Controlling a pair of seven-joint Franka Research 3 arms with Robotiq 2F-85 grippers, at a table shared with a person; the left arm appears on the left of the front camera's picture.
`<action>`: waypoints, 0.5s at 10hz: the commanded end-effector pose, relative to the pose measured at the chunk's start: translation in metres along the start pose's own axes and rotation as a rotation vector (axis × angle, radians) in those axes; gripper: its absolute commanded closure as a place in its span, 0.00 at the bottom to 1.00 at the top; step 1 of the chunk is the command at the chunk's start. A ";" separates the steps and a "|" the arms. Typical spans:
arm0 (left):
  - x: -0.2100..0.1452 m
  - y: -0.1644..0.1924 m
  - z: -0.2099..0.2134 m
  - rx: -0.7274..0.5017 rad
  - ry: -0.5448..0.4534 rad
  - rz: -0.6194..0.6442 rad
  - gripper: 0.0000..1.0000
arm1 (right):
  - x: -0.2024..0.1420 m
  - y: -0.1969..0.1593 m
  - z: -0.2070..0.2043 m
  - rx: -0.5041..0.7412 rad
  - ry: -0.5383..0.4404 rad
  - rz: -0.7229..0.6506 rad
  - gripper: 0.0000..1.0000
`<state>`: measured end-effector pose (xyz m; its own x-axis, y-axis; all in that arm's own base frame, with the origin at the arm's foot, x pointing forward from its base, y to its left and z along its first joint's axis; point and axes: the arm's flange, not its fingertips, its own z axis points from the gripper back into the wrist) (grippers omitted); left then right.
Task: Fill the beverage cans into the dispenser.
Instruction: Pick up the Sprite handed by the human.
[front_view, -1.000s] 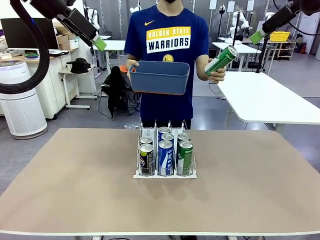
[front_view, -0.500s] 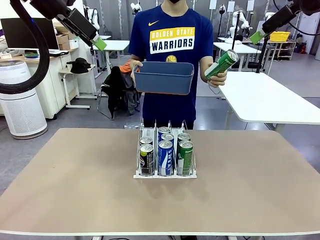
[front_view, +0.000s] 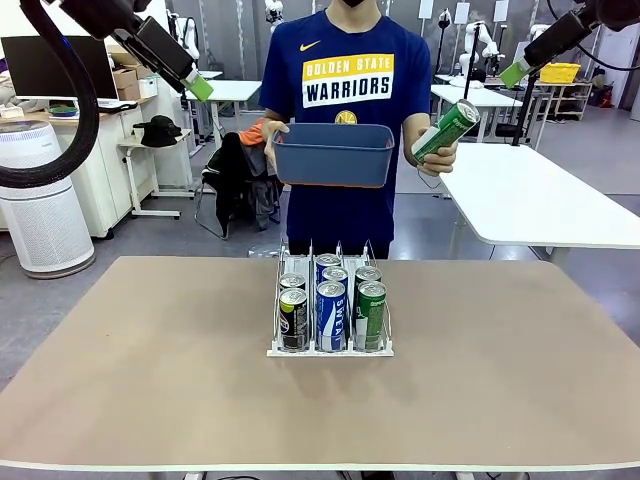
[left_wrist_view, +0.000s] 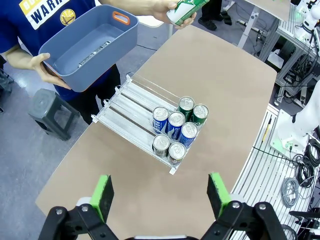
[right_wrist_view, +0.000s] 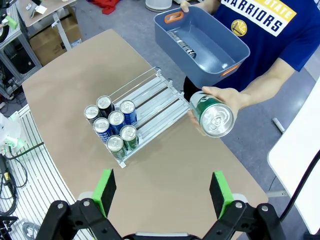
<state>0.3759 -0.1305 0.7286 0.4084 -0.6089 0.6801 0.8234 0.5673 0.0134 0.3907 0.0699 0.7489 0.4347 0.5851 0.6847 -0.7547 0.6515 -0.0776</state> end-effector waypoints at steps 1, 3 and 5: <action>-0.005 -0.003 -0.001 -0.012 -0.001 0.017 0.00 | 0.015 -0.020 -0.012 -0.020 0.035 -0.024 0.00; -0.005 -0.003 -0.001 -0.012 -0.001 0.017 0.00 | 0.020 -0.037 -0.017 -0.008 0.097 -0.016 0.00; -0.005 -0.003 -0.001 -0.012 -0.001 0.017 0.00 | 0.020 -0.052 -0.035 0.007 0.112 -0.008 0.00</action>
<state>0.3757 -0.1305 0.7286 0.4084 -0.6090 0.6799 0.8235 0.5672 0.0134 0.4485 0.0684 0.7398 0.4851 0.6081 0.6284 -0.7494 0.6594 -0.0596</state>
